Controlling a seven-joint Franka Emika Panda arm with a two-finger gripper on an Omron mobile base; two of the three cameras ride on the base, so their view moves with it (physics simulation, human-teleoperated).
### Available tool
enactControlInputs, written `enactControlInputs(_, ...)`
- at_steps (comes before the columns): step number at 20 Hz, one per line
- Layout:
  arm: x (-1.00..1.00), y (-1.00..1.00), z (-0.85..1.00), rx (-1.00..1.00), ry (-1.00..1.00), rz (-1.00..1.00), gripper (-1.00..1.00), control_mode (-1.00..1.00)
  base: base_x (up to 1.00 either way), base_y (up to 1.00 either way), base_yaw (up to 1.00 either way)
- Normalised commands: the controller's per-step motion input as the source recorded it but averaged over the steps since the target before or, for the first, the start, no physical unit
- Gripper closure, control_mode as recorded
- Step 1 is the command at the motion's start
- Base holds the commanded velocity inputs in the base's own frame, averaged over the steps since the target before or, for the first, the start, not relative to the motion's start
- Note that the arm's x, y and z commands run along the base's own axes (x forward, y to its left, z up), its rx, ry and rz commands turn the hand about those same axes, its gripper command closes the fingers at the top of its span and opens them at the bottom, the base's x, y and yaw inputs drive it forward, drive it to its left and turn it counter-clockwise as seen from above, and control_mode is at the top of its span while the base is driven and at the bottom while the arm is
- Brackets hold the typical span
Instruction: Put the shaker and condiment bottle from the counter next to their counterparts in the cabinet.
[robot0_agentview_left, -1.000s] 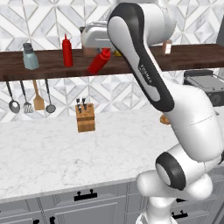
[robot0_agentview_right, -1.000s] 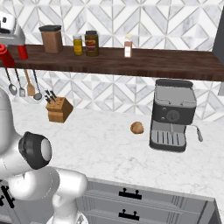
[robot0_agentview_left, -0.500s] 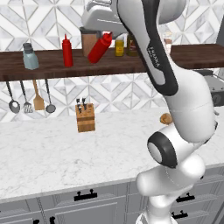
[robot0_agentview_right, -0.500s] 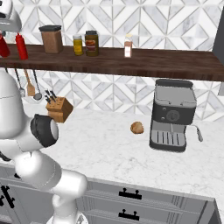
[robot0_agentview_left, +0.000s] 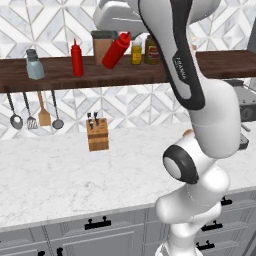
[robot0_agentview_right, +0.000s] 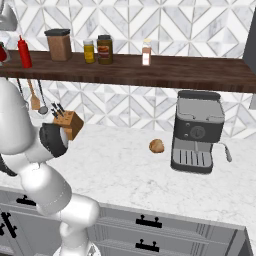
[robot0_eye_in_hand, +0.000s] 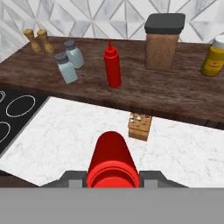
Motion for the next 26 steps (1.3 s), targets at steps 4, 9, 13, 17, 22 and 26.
enactControlInputs(4,-0.19,-0.03,-0.02,-0.03,-0.16,0.0,1.0,-1.0,0.0,0.0,0.0)
enactControlInputs(9,-0.22,-0.08,-0.1,-0.05,-0.19,0.0,1.0,-1.0,0.0,0.0,0.0)
enactControlInputs(13,-0.23,-0.04,-0.06,-0.02,-0.09,0.0,1.0,-1.0,0.0,0.0,0.0)
enactControlInputs(17,-0.03,-0.09,-0.25,0.0,-0.02,0.0,1.0,-1.0,0.0,0.0,0.0)
enactControlInputs(22,0.0,-0.18,-0.4,0.0,-0.05,0.0,1.0,-1.0,0.0,0.0,0.0)
enactControlInputs(26,0.06,-0.18,-0.25,0.0,-0.07,0.0,1.0,-1.0,0.0,0.0,0.0)
